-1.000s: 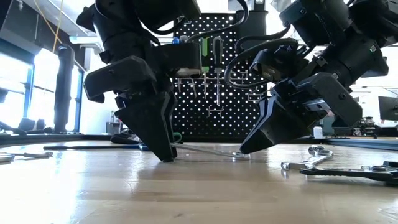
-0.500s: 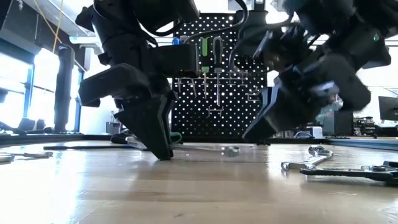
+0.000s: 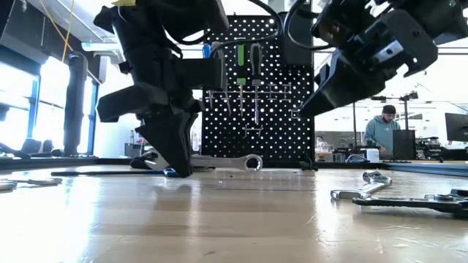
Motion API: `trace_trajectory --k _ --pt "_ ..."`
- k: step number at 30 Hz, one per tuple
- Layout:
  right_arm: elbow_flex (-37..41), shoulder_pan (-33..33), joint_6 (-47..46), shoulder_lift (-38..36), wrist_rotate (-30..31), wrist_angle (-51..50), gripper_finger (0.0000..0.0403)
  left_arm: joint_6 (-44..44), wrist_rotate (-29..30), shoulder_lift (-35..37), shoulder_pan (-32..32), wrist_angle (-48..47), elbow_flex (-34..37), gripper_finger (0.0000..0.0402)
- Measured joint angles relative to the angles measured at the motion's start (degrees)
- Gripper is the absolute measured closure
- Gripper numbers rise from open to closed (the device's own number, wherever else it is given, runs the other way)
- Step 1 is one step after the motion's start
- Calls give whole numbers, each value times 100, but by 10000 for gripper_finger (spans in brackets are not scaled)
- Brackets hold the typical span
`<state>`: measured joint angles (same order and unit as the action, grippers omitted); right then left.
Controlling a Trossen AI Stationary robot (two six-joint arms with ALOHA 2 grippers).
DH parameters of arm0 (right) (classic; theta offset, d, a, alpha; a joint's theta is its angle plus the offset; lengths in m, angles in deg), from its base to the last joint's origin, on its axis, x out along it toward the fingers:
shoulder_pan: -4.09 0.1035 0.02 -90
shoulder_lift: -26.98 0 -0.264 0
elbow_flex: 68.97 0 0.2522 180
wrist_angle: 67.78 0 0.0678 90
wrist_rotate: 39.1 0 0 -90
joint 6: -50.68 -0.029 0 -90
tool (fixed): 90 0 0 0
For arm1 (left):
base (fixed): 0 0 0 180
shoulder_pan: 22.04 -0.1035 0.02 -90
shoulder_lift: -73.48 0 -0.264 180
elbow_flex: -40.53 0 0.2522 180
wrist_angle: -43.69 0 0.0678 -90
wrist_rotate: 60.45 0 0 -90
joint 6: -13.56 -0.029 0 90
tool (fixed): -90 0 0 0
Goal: Hang tools onto peg board
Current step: Hang the silver wrench on the pegboard
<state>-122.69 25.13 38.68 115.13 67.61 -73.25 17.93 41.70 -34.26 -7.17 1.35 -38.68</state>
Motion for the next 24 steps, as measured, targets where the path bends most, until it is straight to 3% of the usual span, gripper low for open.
trace_trajectory --k 12,18,24 --pt "-2 0 -118 -142 -14 -200 402 -229 75 225 -42 33 -17 397" --pt "-2 0 -39 -289 176 -142 402 -498 354 792 -105 133 -20 397" --pt "-2 2 309 -894 346 -164 402 -871 732 1595 -225 235 -24 397"
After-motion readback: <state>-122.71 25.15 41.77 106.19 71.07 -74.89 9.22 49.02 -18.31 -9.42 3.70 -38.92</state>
